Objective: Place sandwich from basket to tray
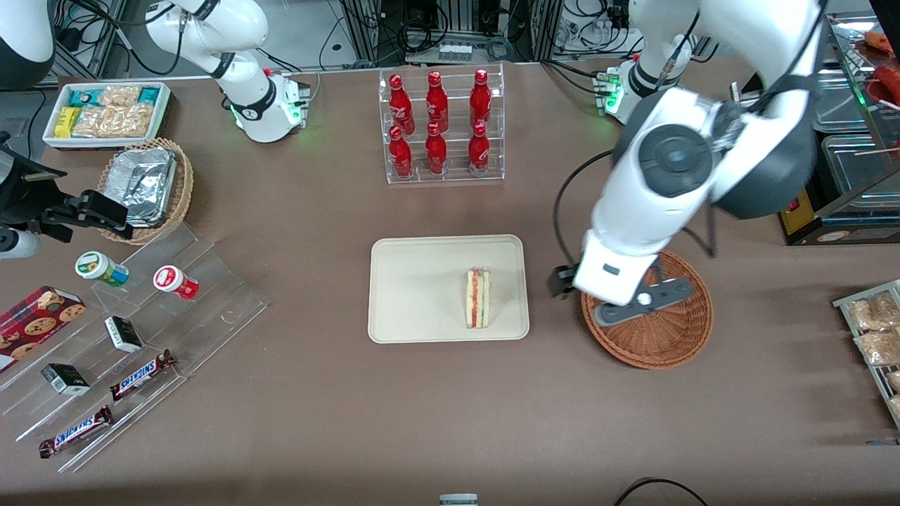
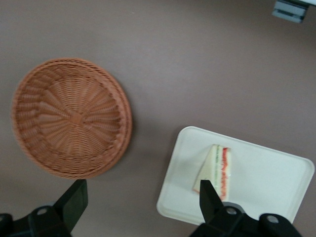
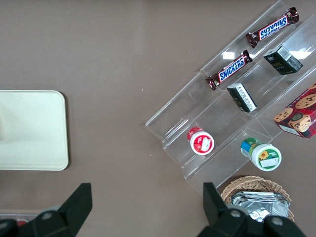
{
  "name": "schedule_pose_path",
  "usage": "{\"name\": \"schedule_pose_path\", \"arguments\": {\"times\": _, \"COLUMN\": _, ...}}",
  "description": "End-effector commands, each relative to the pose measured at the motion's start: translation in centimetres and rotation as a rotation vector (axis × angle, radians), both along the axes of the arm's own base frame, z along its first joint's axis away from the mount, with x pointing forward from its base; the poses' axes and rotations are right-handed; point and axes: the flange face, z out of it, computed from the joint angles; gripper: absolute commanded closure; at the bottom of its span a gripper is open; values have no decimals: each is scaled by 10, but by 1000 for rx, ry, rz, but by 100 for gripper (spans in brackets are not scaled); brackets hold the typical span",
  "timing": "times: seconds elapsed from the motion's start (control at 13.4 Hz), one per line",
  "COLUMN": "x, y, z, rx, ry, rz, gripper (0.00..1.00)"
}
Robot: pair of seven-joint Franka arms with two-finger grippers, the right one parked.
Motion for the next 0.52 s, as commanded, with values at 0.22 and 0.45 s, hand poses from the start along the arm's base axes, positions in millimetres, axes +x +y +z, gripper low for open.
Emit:
{"name": "schedule_pose_path", "arguments": {"times": 0.22, "x": -24, "y": 77, "z": 51, "rx": 40, "ry": 61, "rz": -139, "gripper": 0}}
{"name": "schedule_pose_path", "arguments": {"times": 0.45, "x": -39, "y": 108, "z": 65, "rx": 58, "ry": 104, "rz": -145, "gripper": 0}}
